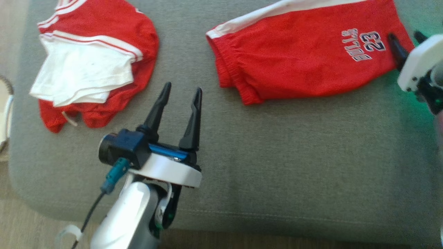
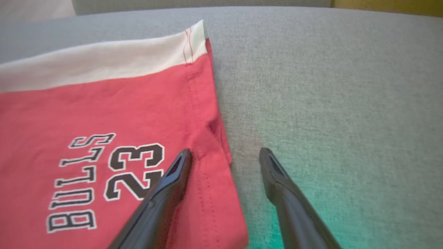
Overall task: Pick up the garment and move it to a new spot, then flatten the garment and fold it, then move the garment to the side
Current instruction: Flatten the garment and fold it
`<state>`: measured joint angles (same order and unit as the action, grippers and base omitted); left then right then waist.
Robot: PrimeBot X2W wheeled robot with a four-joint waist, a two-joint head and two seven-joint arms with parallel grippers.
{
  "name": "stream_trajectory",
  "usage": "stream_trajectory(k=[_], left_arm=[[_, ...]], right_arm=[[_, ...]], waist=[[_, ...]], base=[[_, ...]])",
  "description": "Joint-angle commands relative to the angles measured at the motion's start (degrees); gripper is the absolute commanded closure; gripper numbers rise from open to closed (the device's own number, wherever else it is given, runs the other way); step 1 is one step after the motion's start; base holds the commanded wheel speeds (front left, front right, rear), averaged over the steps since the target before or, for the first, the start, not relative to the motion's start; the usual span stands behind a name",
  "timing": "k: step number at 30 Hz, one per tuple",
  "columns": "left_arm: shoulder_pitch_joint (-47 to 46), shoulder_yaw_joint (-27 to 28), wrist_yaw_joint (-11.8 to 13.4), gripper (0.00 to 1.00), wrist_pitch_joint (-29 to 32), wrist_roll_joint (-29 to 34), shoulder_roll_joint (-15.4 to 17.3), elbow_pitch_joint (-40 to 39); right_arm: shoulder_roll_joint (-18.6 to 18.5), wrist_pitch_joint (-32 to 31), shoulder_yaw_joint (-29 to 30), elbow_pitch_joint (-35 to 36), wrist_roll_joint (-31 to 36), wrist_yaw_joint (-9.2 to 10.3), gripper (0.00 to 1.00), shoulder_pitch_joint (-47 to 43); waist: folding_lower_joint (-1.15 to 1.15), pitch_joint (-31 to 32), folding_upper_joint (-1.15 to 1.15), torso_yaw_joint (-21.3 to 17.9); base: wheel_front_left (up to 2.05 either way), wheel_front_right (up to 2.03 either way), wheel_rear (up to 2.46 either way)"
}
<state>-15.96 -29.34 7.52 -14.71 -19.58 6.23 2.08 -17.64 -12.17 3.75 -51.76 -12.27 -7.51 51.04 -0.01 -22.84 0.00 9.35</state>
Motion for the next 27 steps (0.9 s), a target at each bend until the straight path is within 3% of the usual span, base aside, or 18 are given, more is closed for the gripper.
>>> stream_trajectory(k=[1,12,13,14,15,16,27], left_arm=[[-0.1,1.4,-0.3,0.0,-0.3,0.9,-0.2,-2.5],[1.8,1.7,-2.0,0.0,-0.3,3.3,-2.0,-2.3],[2.0,1.9,-2.1,0.0,-0.3,3.4,-2.1,-2.2],[2.1,2.2,-2.2,0.0,-0.3,3.5,-2.2,-2.1],[2.2,2.4,-2.3,0.0,-0.3,3.6,-2.2,-2.0],[2.3,2.7,-2.3,0.0,-0.3,3.7,-2.2,-1.9],[4.6,4.9,-2.7,0.0,-0.3,4.6,-2.2,-1.4]], right_arm=[[-0.7,-0.4,0.5,0.6,2.4,0.02,0.0,1.2],[2.2,-4.6,7.6,-6.6,14.6,0.02,0.0,2.7],[2.8,-5.1,8.2,-7.2,15.1,0.02,0.17,2.8],[3.3,-5.7,8.6,-7.7,15.5,0.02,0.51,2.8],[3.8,-6.3,8.8,-8.2,15.9,0.02,0.72,2.7],[4.2,-6.7,9.0,-8.7,16.2,0.02,1.0,2.7],[4.8,-2.3,10.2,-7.9,16.2,0.02,1.0,1.8]], waist=[[0.01,0.5,0.0,1.6],[0.01,1.2,0.0,4.2],[0.01,1.3,0.0,4.2],[0.01,1.5,0.0,4.2],[0.01,1.8,0.0,4.1],[0.01,2.0,0.0,3.9],[0.01,5.6,0.0,-1.1]], base=[[0.0,0.0,0.0],[0.0,0.0,0.0],[0.0,0.0,0.0],[0.0,0.0,0.0],[0.0,0.0,0.0],[0.0,0.0,0.0],[0.0,0.0,0.0]])
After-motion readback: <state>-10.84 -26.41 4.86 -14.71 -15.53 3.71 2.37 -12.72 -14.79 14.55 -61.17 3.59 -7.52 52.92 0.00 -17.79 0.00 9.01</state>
